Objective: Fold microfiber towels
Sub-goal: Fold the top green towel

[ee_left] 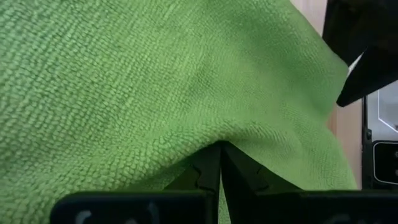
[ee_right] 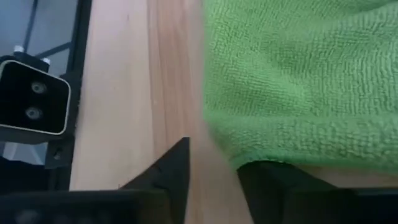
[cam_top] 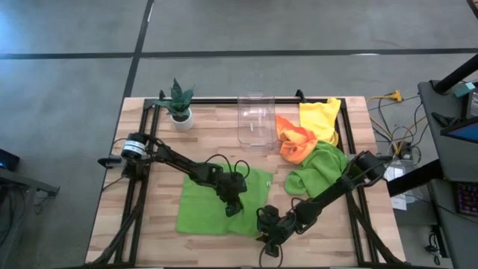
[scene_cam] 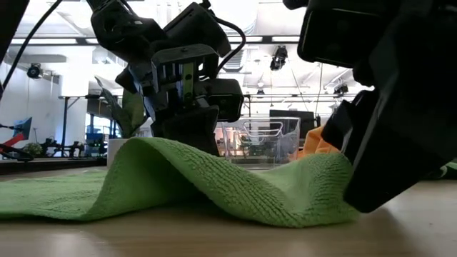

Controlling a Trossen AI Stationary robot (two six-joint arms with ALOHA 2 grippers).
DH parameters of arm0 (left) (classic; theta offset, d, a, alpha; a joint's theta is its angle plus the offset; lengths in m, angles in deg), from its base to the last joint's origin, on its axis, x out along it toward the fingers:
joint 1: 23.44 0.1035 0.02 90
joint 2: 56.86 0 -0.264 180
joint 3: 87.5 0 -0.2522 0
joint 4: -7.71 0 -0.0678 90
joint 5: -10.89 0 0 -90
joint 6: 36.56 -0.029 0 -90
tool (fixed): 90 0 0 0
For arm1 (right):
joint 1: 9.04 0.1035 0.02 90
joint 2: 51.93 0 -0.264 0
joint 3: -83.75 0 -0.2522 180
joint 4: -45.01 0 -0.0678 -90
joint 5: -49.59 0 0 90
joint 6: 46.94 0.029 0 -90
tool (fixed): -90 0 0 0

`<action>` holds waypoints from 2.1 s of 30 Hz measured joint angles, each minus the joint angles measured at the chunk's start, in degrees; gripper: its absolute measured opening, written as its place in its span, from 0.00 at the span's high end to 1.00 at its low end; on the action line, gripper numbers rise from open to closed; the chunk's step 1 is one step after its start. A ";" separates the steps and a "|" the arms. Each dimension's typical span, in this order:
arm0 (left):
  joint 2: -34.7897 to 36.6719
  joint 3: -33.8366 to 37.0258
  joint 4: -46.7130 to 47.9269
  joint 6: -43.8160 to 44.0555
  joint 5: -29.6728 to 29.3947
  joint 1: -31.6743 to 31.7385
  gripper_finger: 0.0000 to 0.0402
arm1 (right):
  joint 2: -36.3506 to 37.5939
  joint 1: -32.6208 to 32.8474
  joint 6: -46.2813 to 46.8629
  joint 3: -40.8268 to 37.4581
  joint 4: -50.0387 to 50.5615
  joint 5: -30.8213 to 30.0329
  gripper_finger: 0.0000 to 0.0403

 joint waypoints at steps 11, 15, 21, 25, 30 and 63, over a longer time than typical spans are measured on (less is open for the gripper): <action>0.00 0.00 0.02 0.00 0.14 0.02 1.00 | 3.81 0.17 7.35 0.98 5.92 9.39 0.98; 0.00 0.00 0.00 0.00 0.20 0.02 1.00 | 7.88 -0.05 11.49 0.53 7.03 10.19 0.98; 0.00 0.02 -0.17 0.02 0.65 0.07 1.00 | 13.11 -0.74 17.70 0.34 14.25 10.25 0.98; 0.02 0.02 -0.22 0.02 0.89 0.07 1.00 | 16.13 -0.51 21.85 0.28 20.69 11.40 0.98; 0.02 0.02 -0.68 0.03 1.09 0.07 1.00 | 19.90 0.40 23.87 0.28 24.37 9.95 0.98; 0.20 0.02 -0.98 -0.13 3.17 0.28 1.00 | 8.68 -20.56 14.87 -1.09 29.69 -0.43 0.81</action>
